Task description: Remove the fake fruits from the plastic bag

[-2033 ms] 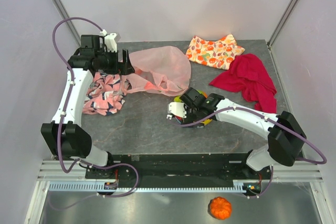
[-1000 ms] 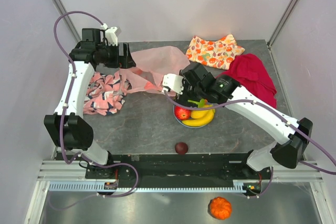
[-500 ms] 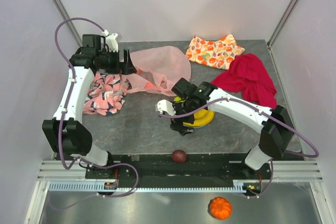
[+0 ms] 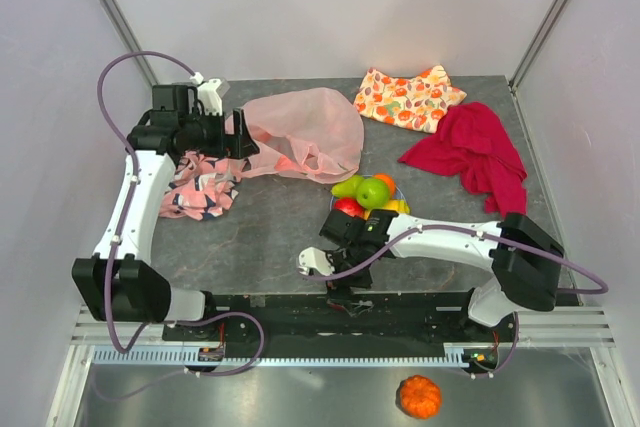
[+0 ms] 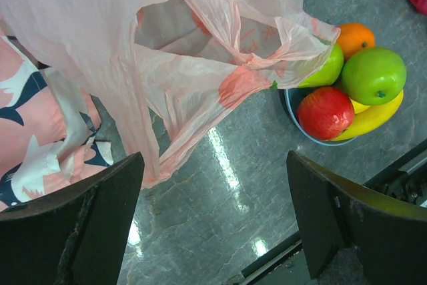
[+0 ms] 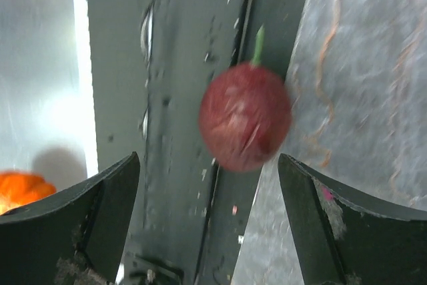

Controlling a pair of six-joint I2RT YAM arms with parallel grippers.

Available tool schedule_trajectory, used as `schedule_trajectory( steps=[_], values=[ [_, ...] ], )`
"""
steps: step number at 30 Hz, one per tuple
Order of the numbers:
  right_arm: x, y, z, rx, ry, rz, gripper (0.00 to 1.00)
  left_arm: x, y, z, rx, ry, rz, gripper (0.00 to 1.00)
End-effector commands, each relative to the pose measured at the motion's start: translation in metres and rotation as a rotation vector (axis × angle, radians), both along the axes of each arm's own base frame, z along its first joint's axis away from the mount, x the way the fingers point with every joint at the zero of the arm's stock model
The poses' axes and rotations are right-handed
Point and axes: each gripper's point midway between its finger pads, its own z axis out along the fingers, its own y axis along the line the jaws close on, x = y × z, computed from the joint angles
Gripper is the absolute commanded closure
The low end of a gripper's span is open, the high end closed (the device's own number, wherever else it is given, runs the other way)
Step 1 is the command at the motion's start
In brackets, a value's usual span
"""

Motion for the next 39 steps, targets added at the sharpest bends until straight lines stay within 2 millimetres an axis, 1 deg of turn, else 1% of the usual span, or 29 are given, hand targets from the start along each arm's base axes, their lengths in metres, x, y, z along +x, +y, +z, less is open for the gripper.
schedule_trajectory(
  steps=[1, 3, 5, 9, 11, 12, 13, 14, 15, 16, 17, 18, 19, 20, 21, 22, 23, 24, 25, 26, 28, 29, 30, 31, 32, 34, 35, 39],
  values=[
    [0.011, 0.035, -0.002, 0.071, -0.035, -0.094, 0.08, -0.003, 0.004, 0.032, -0.003, -0.117, 0.033, 0.06],
    [0.014, 0.041, -0.004, 0.072, -0.050, -0.105, 0.08, -0.006, 0.003, 0.034, -0.006, -0.123, 0.030, 0.06],
    [0.016, 0.046, -0.005, 0.078, -0.060, -0.113, 0.09, -0.007, 0.003, 0.032, -0.010, -0.118, 0.027, 0.05],
    [0.021, 0.043, -0.016, 0.035, -0.105, -0.116, 0.13, -0.006, 0.002, 0.030, -0.014, -0.111, 0.023, 0.05],
    [0.023, 0.041, -0.021, 0.016, -0.115, -0.113, 0.28, -0.003, -0.001, 0.029, -0.027, -0.103, 0.019, 0.05],
    [0.025, 0.043, -0.018, 0.021, -0.127, -0.109, 0.36, -0.001, -0.001, 0.031, -0.030, -0.108, 0.016, 0.05],
    [0.028, 0.045, -0.014, 0.028, -0.139, -0.102, 0.50, 0.001, -0.002, 0.032, -0.032, -0.106, 0.014, 0.06],
    [0.028, 0.042, -0.012, 0.012, -0.145, -0.092, 0.53, 0.004, -0.002, 0.030, -0.033, -0.099, 0.012, 0.06],
    [0.036, 0.047, 0.000, 0.035, -0.184, -0.073, 0.55, 0.006, -0.002, 0.033, -0.033, -0.105, 0.011, 0.05],
    [0.040, 0.046, 0.007, 0.035, -0.201, -0.068, 0.59, 0.008, -0.003, 0.034, -0.034, -0.105, 0.006, 0.06],
    [0.046, 0.037, 0.014, 0.012, -0.203, -0.075, 0.60, 0.011, -0.003, 0.029, -0.034, -0.086, 0.005, 0.06],
    [0.058, 0.042, 0.030, 0.040, -0.238, -0.083, 0.61, 0.014, -0.005, 0.033, -0.040, -0.090, -0.002, 0.06],
    [0.065, 0.039, 0.044, 0.060, -0.273, -0.072, 0.62, 0.016, -0.006, 0.032, -0.042, -0.082, -0.006, 0.06],
    [0.068, 0.030, 0.051, 0.034, -0.286, -0.058, 0.63, 0.018, -0.006, 0.032, -0.043, -0.079, -0.011, 0.06],
    [0.078, 0.029, 0.069, 0.060, -0.336, -0.060, 0.63, 0.020, -0.007, 0.033, -0.048, -0.075, -0.017, 0.06],
    [0.090, 0.021, 0.075, 0.045, -0.419, -0.028, 0.63, 0.021, -0.008, 0.033, -0.048, -0.072, -0.019, 0.06],
    [0.098, 0.015, 0.080, 0.033, -0.472, -0.020, 0.64, 0.021, -0.008, 0.032, -0.048, -0.069, -0.021, 0.06],
    [0.106, 0.010, 0.089, 0.041, -0.526, -0.017, 0.64, 0.022, -0.007, 0.032, -0.046, -0.060, -0.018, 0.06],
    [0.118, 0.003, 0.093, 0.021, -0.602, 0.004, 0.64, 0.022, -0.007, 0.031, -0.045, -0.054, -0.017, 0.06],
    [0.125, 0.002, 0.094, 0.019, -0.634, 0.005, 0.63, 0.023, -0.007, 0.030, -0.043, -0.048, -0.014, 0.06],
    [0.140, -0.010, 0.090, -0.029, -0.709, -0.008, 0.63, 0.023, -0.006, 0.026, -0.037, -0.027, -0.010, 0.06],
    [0.150, -0.009, 0.090, -0.019, -0.747, -0.016, 0.63, 0.024, -0.005, 0.025, -0.035, -0.025, -0.008, 0.06],
    [0.154, -0.013, 0.083, -0.039, -0.766, -0.014, 0.62, 0.025, -0.005, 0.023, -0.034, -0.015, -0.005, 0.06],
    [0.159, -0.011, 0.083, -0.035, -0.791, -0.017, 0.62, 0.026, -0.005, 0.022, -0.032, -0.012, -0.005, 0.06],
    [0.165, -0.016, 0.080, -0.053, -0.814, -0.011, 0.62, 0.027, -0.003, 0.023, -0.012, -0.031, -0.018, 0.06],
    [0.171, -0.018, 0.078, -0.066, -0.829, -0.001, 0.61, 0.030, -0.002, 0.020, -0.005, -0.020, -0.017, 0.06],
    [0.175, -0.021, 0.077, -0.080, -0.837, 0.008, 0.61, 0.032, -0.002, 0.022, -0.002, -0.025, -0.015, 0.06],
    [0.180, -0.035, 0.071, -0.118, -0.855, 0.048, 0.61, 0.038, -0.001, 0.021, 0.001, -0.024, -0.011, 0.06]
  ],
)
